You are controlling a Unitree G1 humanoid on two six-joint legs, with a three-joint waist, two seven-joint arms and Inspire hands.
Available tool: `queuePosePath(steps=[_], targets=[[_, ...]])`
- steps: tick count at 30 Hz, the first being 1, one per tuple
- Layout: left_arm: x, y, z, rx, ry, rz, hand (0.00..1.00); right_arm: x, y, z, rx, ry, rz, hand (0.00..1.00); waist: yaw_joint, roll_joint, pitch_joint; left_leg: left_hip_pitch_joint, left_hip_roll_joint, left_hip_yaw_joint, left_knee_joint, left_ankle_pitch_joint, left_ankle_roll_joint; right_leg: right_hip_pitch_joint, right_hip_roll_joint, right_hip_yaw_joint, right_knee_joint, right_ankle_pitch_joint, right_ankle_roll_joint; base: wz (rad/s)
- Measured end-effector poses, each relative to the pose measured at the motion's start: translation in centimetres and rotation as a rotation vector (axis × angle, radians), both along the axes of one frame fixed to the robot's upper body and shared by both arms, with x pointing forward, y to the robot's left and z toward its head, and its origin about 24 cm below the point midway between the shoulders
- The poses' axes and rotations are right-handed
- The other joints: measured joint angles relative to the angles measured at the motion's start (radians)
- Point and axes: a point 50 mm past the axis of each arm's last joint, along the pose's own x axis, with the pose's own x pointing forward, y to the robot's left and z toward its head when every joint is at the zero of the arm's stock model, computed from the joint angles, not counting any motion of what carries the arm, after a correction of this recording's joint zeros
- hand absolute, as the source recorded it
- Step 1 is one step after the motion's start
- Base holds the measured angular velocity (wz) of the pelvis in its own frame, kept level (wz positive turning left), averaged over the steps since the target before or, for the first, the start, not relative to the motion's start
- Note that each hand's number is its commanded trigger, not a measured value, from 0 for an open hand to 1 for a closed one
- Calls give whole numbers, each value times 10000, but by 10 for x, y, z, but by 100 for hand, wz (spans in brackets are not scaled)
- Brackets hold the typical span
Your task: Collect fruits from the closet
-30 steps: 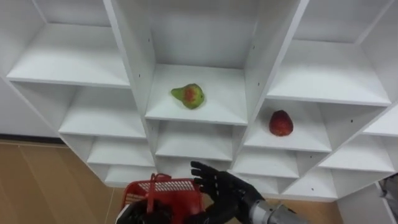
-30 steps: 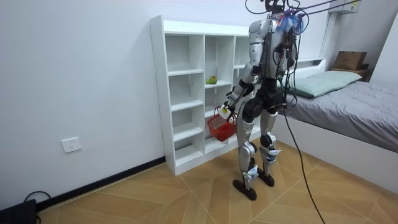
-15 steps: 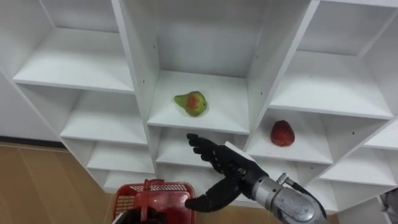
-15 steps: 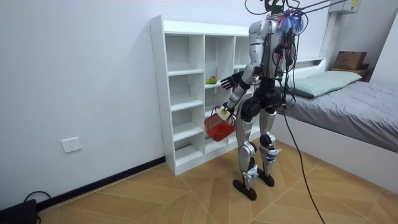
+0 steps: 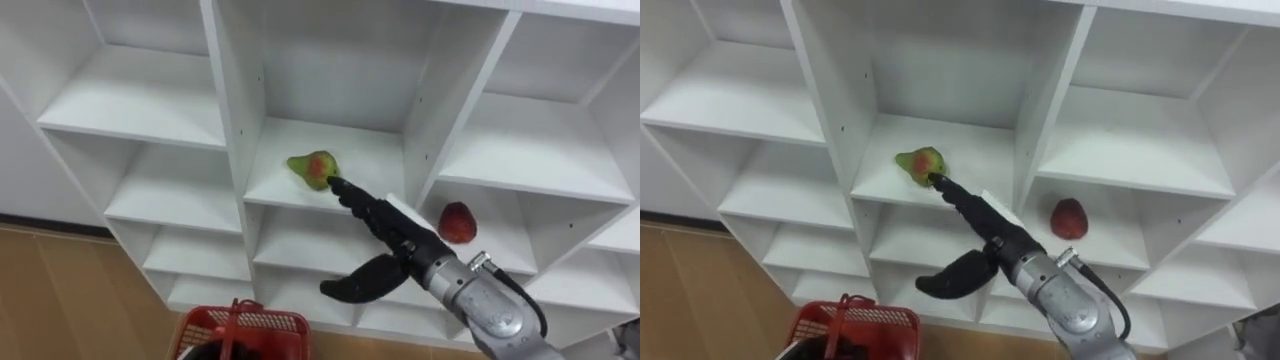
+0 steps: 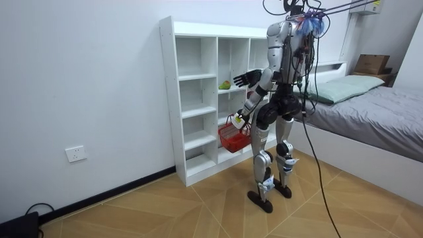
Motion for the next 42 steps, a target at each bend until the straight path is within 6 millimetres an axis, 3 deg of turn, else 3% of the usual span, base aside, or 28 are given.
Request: queuePosePath(steps=[8, 12, 21, 26, 34, 42], targets=[[2, 7, 5, 45, -333, 268, 100, 14, 2, 21, 150, -1407, -537, 0, 24, -154, -19, 91, -19, -199, 10, -10, -9, 158, -5, -101, -25, 2, 0, 5], [5, 7, 7, 56, -600, 253, 100, 19, 2, 27, 189, -1729, -712, 0, 31, -259, 17, 55, -51, -379, 24, -14, -18, 272, -17, -288, -96, -3, 3, 14], [-8, 15, 5, 375, -325, 250, 100, 26, -4, 40, 313, -2473, -1228, 0, 189, -570, -28, 56, -104, -539, 65, -10, -17, 346, -54, -554, -173, -9, 16, 7], [-8, 15, 5, 524, -307, -124, 100, 31, -2, 45, 112, -2790, -1157, 0, 309, -575, 44, 28, -136, -747, 65, -15, -12, 430, -90, -771, -157, -8, 22, 9], [-7, 17, 6, 375, -350, -107, 100, 44, 0, 62, 180, -3547, -1394, 0, 620, -574, 56, -192, -156, -1029, 249, -18, -25, 384, -91, -1056, -162, -8, 21, 11], [-9, 20, 6, 328, -311, -10, 100, 45, -1, 55, 60, -3304, -1532, 0, 1026, -693, 123, -211, -162, -1104, 248, -20, -28, 450, -86, -1100, -164, -8, 22, 1]])
